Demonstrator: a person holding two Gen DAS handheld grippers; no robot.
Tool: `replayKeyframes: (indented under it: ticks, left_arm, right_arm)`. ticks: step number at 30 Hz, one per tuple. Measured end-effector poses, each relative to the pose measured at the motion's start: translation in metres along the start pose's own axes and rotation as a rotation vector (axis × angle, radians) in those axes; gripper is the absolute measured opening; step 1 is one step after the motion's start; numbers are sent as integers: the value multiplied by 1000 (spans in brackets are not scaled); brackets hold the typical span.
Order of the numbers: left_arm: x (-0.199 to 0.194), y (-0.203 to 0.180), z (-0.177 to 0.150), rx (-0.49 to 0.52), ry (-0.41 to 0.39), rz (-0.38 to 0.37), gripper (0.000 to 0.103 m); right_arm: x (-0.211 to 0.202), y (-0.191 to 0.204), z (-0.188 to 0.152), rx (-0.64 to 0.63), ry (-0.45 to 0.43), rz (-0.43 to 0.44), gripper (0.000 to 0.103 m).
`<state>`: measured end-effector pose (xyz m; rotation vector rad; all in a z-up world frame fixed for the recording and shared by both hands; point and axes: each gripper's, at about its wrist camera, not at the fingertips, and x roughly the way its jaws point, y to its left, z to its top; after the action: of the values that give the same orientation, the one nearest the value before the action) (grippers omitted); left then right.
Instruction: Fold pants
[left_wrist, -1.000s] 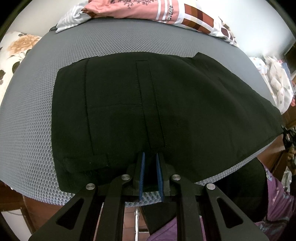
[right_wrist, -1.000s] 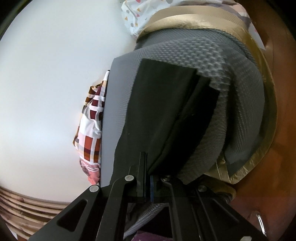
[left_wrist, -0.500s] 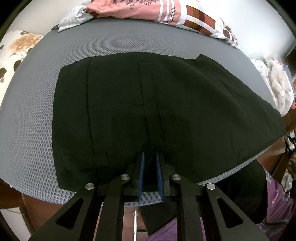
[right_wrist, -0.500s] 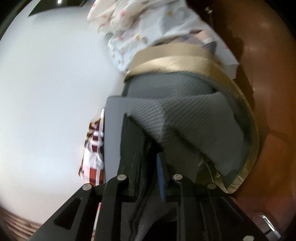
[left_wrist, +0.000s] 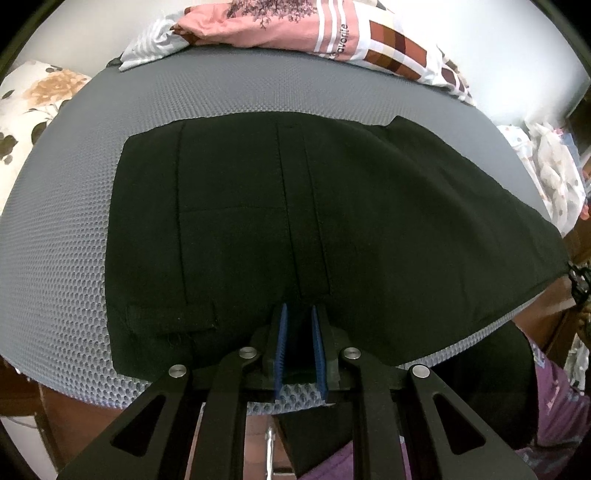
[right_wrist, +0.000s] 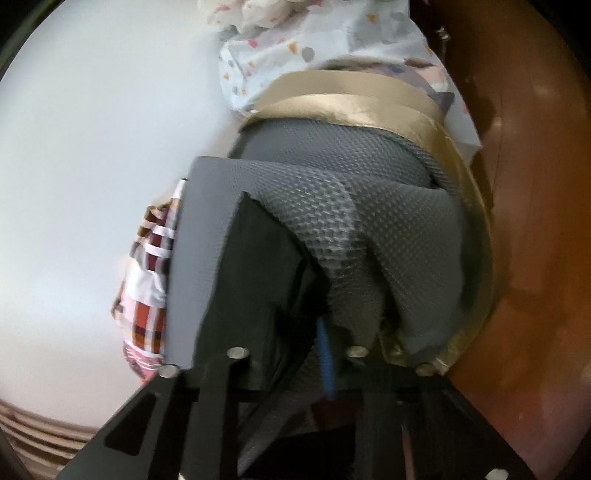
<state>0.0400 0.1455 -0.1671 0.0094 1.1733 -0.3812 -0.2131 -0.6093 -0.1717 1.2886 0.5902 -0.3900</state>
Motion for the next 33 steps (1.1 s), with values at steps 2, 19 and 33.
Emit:
replayKeyframes:
  ticks: [2, 19, 33]
  left_arm:
    - [0, 1, -1, 2, -13, -2, 16]
    - [-3, 2, -5, -10, -35, -4, 16]
    - [-2, -6, -3, -2, -38, 15, 16]
  right_arm:
    - [-1, 8, 1, -27, -5, -1, 14]
    - [20, 3, 4, 58, 34, 122, 37]
    - [26, -2, 12, 88, 65, 83, 22]
